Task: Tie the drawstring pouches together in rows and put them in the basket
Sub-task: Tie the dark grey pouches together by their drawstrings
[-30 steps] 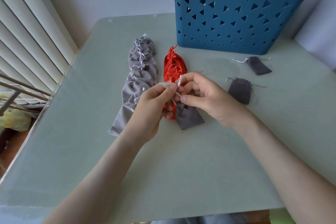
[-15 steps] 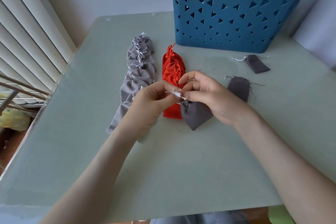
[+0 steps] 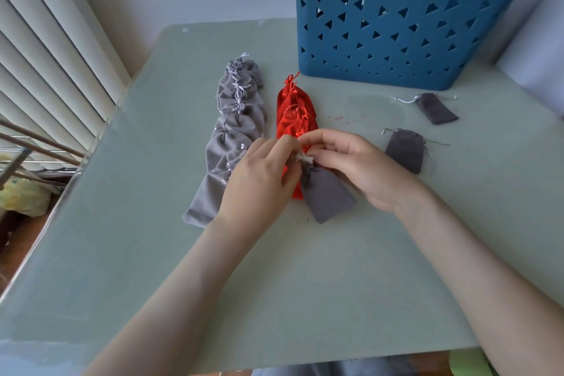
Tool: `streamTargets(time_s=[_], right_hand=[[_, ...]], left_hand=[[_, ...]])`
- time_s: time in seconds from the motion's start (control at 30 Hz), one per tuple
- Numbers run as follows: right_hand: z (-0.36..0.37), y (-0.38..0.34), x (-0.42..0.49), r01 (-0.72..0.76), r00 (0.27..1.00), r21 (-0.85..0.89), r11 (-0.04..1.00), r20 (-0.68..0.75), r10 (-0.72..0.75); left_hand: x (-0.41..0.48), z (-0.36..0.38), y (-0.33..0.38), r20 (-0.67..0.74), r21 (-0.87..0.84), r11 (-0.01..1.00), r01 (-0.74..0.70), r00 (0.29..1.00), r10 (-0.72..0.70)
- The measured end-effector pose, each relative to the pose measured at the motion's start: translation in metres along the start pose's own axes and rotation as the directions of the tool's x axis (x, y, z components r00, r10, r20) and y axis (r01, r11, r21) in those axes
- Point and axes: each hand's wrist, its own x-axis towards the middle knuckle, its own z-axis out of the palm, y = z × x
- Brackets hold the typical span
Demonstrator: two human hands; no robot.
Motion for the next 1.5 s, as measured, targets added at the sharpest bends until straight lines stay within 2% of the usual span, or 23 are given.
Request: streamTargets(time_s=[0.17, 0.47, 0.6, 0.77, 0.93, 1.07, 1.23, 1.3, 1.4, 1.5], right_hand=[[0.004, 0.002, -0.001, -0.004, 1.0, 0.017, 1.0, 0.026, 0.003], [-0.001, -0.001, -0.001, 0.015, 0.999, -0.072, 0.997, -0.041, -0.018], [-0.001, -0.002, 0.0, -0.031, 0.987, -0.053, 0.998, -0.159, 0.023], [-0.006, -0.004, 0.002, -0.056, 0.936, -0.033, 0.998, -0.35, 0.041], [-0.008, -0.002, 0.003, -0.049, 0.908, -0.138, 0.989, -0.419, -0.013], [-0.01, 0.001, 0.002, 0.012, 0.938, -0.08, 0.997, -0.346, -0.039], [-0.019, 0.001, 0.001, 0.033, 0.915, -0.255, 0.966, -0.382, -0.132], [-0.022, -0.002, 0.0, 0.101, 0.913, -0.225, 0.969, -0.366, -0.18], [-0.018, -0.01, -0.006, 0.195, 0.938, -0.23, 0.953, -0.239, -0.25], [-0.007, -0.012, -0.009, 0.221, 0.967, -0.279, 0.935, -0.065, -0.248]], left_hand=[[0.0, -0.002, 0.0, -0.04, 0.009, 0.999, -0.033, 0.999, 0.033], [0.0, -0.005, -0.001, 0.055, -0.156, 0.988, -0.015, 0.998, 0.024], [0.0, -0.001, 0.0, 0.047, -0.214, 0.975, 0.067, 0.997, -0.058], [-0.002, -0.001, 0.0, 0.056, -0.242, 0.949, 0.205, 0.979, -0.197], [0.002, -0.007, 0.005, 0.029, -0.268, 0.93, 0.251, 0.967, -0.253], [0.001, -0.009, 0.003, 0.021, -0.327, 0.907, 0.264, 0.962, -0.273], [0.001, -0.011, 0.004, 0.034, -0.392, 0.881, 0.266, 0.961, -0.275], [0.001, -0.011, 0.004, 0.057, -0.446, 0.853, 0.272, 0.959, -0.277], [0.001, -0.012, 0.006, 0.144, -0.46, 0.849, 0.259, 0.966, -0.217], [0.002, -0.013, 0.006, 0.203, -0.536, 0.797, 0.278, 0.959, -0.199]])
